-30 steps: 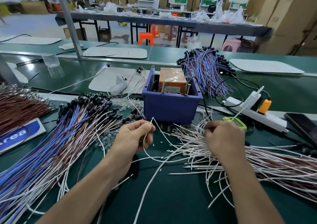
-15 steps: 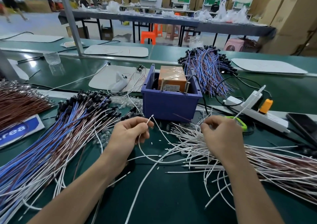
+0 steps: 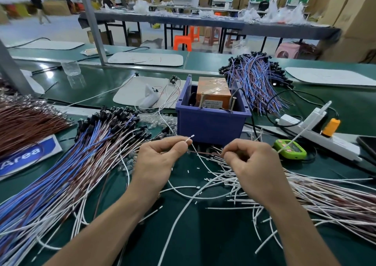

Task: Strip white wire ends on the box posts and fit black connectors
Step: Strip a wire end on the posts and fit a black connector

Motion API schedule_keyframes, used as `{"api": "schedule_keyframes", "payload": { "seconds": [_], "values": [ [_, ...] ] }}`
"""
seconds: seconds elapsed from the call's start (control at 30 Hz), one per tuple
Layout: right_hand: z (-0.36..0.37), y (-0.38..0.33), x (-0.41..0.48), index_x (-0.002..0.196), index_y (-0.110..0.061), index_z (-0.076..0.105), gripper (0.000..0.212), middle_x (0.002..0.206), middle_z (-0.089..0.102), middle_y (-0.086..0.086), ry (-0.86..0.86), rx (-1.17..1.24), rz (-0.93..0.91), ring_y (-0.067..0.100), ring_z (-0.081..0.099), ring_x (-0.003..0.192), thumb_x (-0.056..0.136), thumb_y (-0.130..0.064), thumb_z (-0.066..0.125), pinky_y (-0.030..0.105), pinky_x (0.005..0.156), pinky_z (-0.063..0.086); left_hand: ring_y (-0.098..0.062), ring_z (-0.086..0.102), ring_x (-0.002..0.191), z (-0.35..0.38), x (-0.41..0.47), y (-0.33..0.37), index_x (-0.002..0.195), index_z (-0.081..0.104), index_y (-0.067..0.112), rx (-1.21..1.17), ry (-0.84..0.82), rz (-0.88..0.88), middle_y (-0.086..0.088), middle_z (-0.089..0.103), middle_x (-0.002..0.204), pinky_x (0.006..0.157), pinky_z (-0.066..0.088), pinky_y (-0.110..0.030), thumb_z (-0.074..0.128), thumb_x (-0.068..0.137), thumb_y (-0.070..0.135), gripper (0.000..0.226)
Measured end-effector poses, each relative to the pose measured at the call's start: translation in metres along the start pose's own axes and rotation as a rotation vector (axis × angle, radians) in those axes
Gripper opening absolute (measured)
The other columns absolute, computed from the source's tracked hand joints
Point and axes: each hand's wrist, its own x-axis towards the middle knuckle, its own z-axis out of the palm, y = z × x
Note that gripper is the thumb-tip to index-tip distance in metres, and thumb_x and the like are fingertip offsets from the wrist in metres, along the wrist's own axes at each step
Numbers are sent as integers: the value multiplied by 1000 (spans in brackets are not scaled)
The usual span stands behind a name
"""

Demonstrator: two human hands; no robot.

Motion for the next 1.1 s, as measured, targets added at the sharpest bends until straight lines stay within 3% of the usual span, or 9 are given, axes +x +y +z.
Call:
{"api": "schedule_keyframes", "payload": {
  "seconds": [0.1, 0.2, 0.33, 0.47, 0.63, 0.77, 0.93, 1.1],
  "values": [
    [2, 0, 0, 71, -29, 72, 26, 52, 59, -9, -5, 45, 11, 5, 45, 45, 89, -11, 68, 15, 46, 33, -9, 75, 84, 0, 0, -2, 85, 85, 26, 13, -23, -26, -2, 81, 90, 76, 55, -14, 78, 84, 10, 19],
    [3, 1, 0, 72, -28, 72, 25, 57, 63, -1, 8, 74, 31, 5, 45, 45, 89, -11, 67, 21, 45, 37, -13, 72, 72, 0, 0, -5, 83, 85, 21, 50, -59, -37, -8, 80, 84, 68, 54, -15, 76, 87, -1, 24],
    [7, 1, 0, 70, -28, 72, 22, 56, 63, -7, 27, 33, 17, 6, 52, 48, 87, -14, 71, 20, 50, 42, -11, 71, 64, -1, 0, -5, 80, 83, 20, 51, -48, -23, -10, 79, 77, 62, 53, -14, 74, 86, -8, 30],
    [10, 2, 0, 68, -27, 72, 21, 53, 61, -10, 21, 9, 19, 4, 50, 48, 85, -16, 74, 12, 49, 36, -10, 70, 62, -1, 0, -7, 82, 81, 18, 56, -29, -37, -9, 78, 76, 62, 53, -15, 75, 85, -9, 28],
    [11, 5, 2, 69, -27, 73, 21, 54, 62, -5, 6, 47, 45, 3, 49, 48, 86, -15, 73, 19, 50, 41, -10, 69, 61, -1, 0, -9, 85, 80, 16, 59, -23, -60, -9, 79, 77, 62, 53, -15, 76, 84, -8, 24],
    [13, 6, 2, 69, -29, 72, 23, 52, 60, -6, -5, 74, 44, 3, 45, 46, 86, -13, 73, 16, 47, 38, -11, 71, 64, -3, 0, -11, 87, 80, 14, 66, -8, -57, -9, 79, 77, 63, 54, -17, 75, 85, -8, 22],
    [13, 11, 2, 72, -29, 74, 20, 53, 60, -3, -2, 126, 80, 5, 44, 47, 87, -15, 72, 19, 47, 37, -16, 74, 71, -7, 0, -11, 79, 82, 23, 74, 11, -60, -8, 79, 78, 66, 58, -21, 77, 85, -4, 28],
    [10, 15, 4, 74, -28, 74, 17, 53, 61, -4, 12, 184, 95, 5, 45, 48, 84, -15, 70, 18, 48, 38, -14, 73, 68, -12, 3, -12, 91, 79, 15, 52, 24, -63, -8, 80, 82, 67, 58, -20, 75, 89, 1, 15]
  ]
}}
